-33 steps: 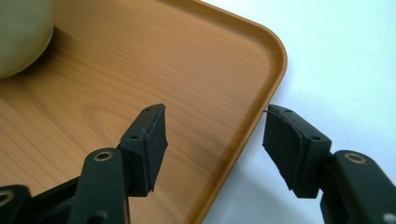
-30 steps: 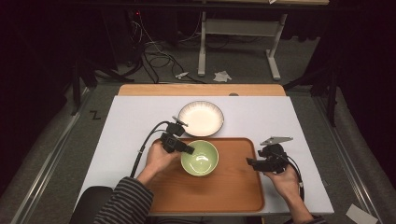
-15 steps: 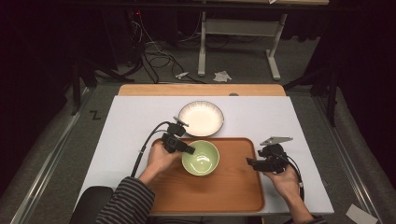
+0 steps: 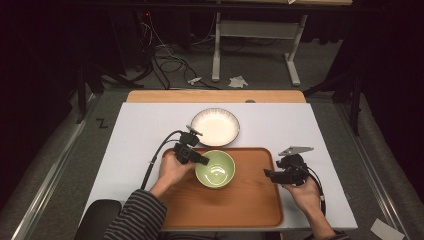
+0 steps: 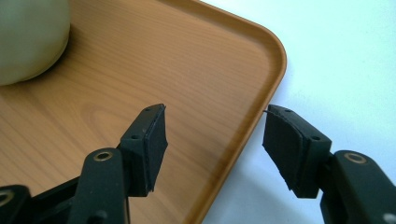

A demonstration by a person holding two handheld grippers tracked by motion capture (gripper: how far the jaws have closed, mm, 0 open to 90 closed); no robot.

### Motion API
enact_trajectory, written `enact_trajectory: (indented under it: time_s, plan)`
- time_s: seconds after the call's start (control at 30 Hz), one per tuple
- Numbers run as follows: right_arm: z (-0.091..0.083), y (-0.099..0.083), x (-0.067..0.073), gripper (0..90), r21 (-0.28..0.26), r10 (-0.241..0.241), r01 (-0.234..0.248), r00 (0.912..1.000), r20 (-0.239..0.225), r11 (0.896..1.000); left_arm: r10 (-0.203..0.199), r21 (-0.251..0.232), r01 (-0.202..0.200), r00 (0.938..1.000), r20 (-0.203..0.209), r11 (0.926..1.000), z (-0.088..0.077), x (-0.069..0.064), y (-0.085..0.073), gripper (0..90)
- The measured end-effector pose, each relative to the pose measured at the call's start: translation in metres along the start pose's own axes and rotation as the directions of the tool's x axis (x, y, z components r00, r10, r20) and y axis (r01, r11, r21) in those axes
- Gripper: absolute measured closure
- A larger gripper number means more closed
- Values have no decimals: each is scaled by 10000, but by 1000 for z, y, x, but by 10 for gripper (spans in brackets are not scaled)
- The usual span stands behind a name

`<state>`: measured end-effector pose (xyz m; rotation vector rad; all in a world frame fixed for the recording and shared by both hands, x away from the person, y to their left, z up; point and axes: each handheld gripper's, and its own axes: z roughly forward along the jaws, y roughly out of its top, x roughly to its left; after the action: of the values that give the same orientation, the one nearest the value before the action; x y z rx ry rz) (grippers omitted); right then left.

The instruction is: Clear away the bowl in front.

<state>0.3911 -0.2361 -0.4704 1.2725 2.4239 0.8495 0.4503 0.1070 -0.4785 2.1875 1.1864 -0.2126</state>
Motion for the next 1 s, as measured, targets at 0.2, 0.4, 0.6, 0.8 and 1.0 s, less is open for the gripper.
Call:
enact_trajectory:
  time_s: [0.2,0.4,0.6,0.8,1.0]
  plan:
    - [1,0,1,409,26,-4,4,10000,-6,10000,23,-107,-24,9999,-106,9999,1,-1,0,827]
    - [0,0,0,409,12,30,-30,10000,7,10000,88,-259,-92,9999,-145,9996,3,-4,1,815]
    - [1,0,1,409,16,-34,34,10000,-4,10000,175,-311,-182,9996,-242,9994,3,-5,0,815]
    - [2,0,1,408,54,-62,62,10000,8,10000,191,-329,-201,9994,-284,9993,4,-6,0,804]
    - [2,0,1,407,72,-9,9,10000,-9,10000,287,-415,-307,9985,-463,9987,5,-6,0,767]
